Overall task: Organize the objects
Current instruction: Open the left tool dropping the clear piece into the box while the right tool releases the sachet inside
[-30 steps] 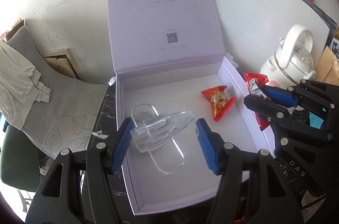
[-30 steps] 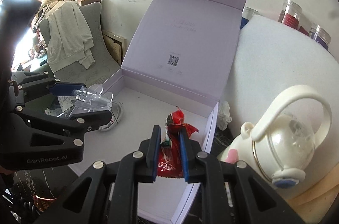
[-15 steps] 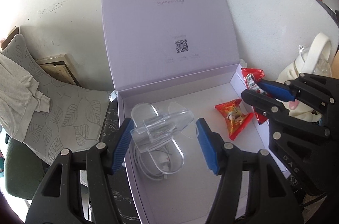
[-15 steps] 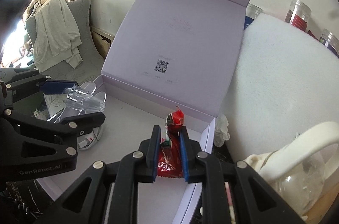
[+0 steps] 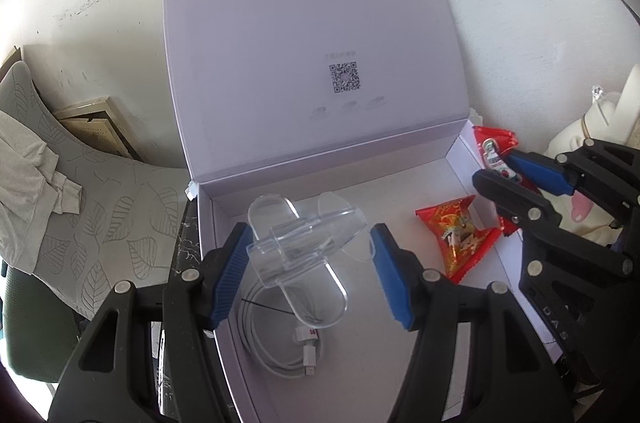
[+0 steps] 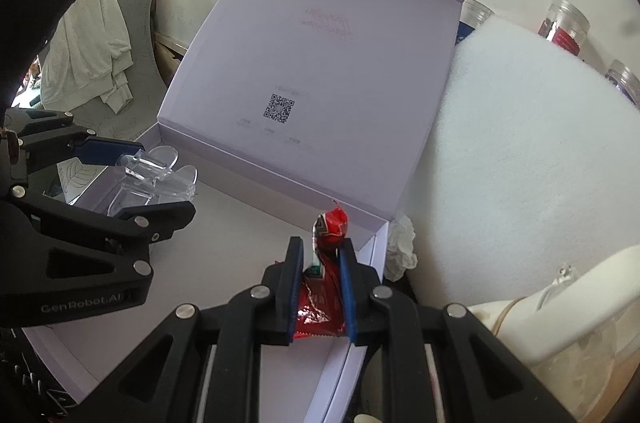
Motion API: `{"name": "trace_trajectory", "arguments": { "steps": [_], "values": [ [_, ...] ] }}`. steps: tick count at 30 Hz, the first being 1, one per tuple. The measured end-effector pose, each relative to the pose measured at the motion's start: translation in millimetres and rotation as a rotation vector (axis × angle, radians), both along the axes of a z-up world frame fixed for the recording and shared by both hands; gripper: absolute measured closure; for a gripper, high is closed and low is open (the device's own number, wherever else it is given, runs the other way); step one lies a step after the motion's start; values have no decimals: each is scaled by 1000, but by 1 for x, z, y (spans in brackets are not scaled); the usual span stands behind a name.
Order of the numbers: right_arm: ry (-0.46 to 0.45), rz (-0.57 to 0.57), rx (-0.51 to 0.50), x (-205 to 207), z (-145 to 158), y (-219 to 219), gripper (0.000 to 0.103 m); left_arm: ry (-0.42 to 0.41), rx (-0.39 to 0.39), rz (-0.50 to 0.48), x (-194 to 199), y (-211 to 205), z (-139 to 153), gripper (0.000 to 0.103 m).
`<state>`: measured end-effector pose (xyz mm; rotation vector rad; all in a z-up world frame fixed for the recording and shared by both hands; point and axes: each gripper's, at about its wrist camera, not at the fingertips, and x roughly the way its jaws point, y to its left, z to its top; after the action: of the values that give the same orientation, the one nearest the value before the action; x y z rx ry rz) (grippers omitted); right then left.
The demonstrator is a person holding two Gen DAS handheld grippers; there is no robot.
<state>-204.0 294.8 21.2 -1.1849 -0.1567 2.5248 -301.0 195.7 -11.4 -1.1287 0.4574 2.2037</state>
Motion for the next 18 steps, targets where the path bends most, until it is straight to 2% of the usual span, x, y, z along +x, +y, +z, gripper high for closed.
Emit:
{"name": "trace_trajectory", "arguments": {
  "steps": [9,11,13,18],
  "values": [
    [9,-12,13,-1,5,-3,86,-13,-18,30,0,-3,0,43],
    [13,-12,15,1,7,-4,83,-16,-24,36,1,-4,1,43],
    [20,-13,17,3,11,-5,73,-7,-28,39,4,-5,6,43],
    [41,-5,19,11,24,-8,73,11,-20,46,11,-6,20,42]
  ]
}}
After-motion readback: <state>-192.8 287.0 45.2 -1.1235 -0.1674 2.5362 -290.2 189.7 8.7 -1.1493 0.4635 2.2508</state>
